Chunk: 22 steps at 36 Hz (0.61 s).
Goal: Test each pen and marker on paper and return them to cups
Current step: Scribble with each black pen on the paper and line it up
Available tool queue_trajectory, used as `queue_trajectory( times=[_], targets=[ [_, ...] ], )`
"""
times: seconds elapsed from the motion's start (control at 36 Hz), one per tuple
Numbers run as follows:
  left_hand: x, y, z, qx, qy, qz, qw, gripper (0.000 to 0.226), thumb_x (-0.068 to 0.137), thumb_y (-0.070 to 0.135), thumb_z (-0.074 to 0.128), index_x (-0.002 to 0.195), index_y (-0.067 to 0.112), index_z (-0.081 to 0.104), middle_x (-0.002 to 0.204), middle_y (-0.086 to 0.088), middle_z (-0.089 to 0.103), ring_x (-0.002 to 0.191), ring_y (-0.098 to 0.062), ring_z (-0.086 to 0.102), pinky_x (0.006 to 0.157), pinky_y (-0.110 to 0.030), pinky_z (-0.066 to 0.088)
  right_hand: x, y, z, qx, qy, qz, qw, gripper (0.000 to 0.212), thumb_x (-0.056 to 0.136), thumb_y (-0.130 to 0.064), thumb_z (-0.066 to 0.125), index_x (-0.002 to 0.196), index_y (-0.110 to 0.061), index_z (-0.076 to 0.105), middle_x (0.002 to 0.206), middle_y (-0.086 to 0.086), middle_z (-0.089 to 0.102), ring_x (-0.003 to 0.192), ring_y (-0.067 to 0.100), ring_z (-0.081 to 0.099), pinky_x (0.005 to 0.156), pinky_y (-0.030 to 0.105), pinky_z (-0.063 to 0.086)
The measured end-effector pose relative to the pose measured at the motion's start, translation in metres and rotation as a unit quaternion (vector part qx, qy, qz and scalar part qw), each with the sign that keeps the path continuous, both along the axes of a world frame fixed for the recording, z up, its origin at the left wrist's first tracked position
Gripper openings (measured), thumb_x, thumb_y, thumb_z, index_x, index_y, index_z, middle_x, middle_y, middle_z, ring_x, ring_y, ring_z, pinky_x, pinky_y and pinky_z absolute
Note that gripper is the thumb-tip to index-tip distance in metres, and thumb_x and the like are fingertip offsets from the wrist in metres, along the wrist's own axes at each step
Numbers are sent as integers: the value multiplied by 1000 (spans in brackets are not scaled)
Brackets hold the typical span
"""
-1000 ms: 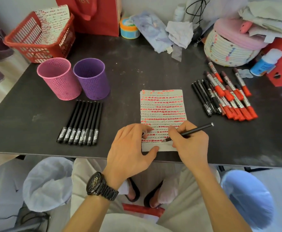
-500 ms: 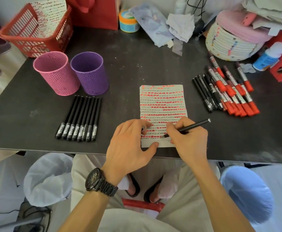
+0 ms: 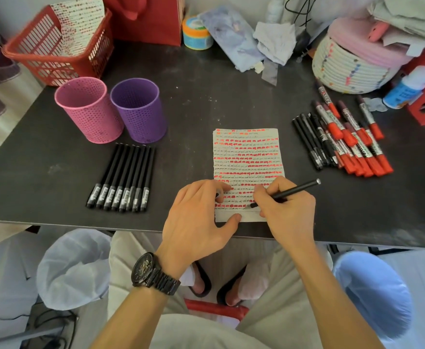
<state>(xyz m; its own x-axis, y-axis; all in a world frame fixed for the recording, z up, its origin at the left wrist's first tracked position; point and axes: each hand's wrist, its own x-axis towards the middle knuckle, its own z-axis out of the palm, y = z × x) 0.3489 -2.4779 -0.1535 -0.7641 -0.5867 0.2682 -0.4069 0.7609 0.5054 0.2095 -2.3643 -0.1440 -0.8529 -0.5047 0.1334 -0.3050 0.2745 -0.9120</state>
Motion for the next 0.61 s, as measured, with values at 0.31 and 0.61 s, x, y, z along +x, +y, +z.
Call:
queue_trajectory(
  times=[0.31,0.61],
  targets=[
    [0,0,0,10,9,-12,1000,51,76,57,65,119,32,54,95,28,42,104,2,47,99,-14,27,-1,1,1,16,-4,-3,1000,32,88,-14,73,61,-11,56,54,-4,62,50,8,63,51,24,52],
    [-8,-17,13,205,53,-17,977,18,84,47,50,79,37,35,105,23,69,100,-2,55,88,-34,41,-2,0,-1,-6,10,-4,1000,30,89,-30,73,65,-21,57,58,-12,66,54,5,65,52,12,45]
  ],
)
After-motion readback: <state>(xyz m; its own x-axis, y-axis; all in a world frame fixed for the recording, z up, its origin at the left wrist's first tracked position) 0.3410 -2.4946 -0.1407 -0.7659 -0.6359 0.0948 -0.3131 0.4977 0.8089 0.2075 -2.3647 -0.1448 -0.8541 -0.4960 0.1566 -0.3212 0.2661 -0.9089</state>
